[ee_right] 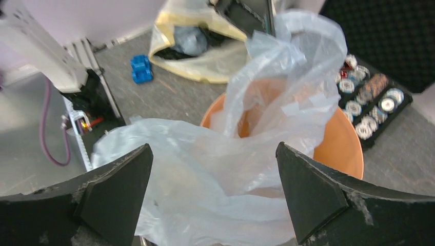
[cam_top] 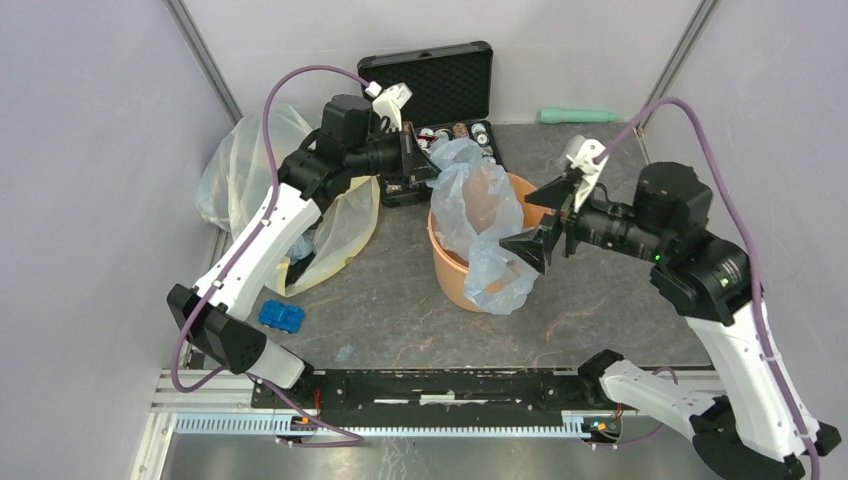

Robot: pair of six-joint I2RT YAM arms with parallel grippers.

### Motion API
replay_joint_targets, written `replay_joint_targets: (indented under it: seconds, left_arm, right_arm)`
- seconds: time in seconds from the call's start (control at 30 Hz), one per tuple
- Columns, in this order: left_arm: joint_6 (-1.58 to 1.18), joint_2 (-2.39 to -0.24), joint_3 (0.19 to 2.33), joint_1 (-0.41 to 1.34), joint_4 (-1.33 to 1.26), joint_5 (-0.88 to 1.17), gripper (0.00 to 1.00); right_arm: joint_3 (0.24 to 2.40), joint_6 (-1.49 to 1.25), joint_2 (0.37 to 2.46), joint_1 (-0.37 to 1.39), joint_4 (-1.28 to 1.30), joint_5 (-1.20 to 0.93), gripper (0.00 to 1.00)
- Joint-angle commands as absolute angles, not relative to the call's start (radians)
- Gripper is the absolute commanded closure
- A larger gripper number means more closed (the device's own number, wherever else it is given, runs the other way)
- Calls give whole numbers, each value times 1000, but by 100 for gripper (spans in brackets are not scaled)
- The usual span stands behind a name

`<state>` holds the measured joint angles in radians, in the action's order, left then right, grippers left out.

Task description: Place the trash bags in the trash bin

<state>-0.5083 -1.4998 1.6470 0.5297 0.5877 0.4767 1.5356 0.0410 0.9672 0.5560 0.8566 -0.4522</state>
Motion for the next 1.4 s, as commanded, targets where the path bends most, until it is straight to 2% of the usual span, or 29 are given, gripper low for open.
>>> replay_joint_targets:
  seconds: [0.0, 0.13, 0.3, 0.43, 0.6, 0.7, 0.97, 1.27, 1.37]
  left_arm:
    - [-536, -1502, 1648, 526, 542, 473, 98]
    - [-540, -1500, 1648, 525, 544, 461, 98]
    - [-544, -1488, 1640, 525, 543, 435, 98]
    - [-544, -1480, 1621, 525, 535, 419, 98]
    - [-560, -1464, 1591, 523, 503, 419, 98]
    - [-560, -1458, 1593, 523, 503, 416, 98]
    - [-545, -1454, 1610, 523, 532, 386, 98]
    - [-552, -1447, 1630, 522, 538, 392, 98]
    - [-551, -1447, 1637, 521, 544, 391, 98]
  right_arm:
    - [1503, -96, 886, 556, 645, -564, 2]
    - [1347, -349, 778, 557, 368, -605, 2]
    - [1211, -545, 693, 557, 329, -494, 2]
    - [1017, -835, 580, 557, 108, -546, 2]
    - [1001, -969, 521, 556, 220, -397, 2]
    - [977, -1059, 512, 557, 187, -416, 2]
    - [1029, -1053, 551, 557, 222, -481, 2]
    - [1065, -986, 625, 557, 286, -467, 2]
    - [1118, -903, 657, 557, 353, -397, 2]
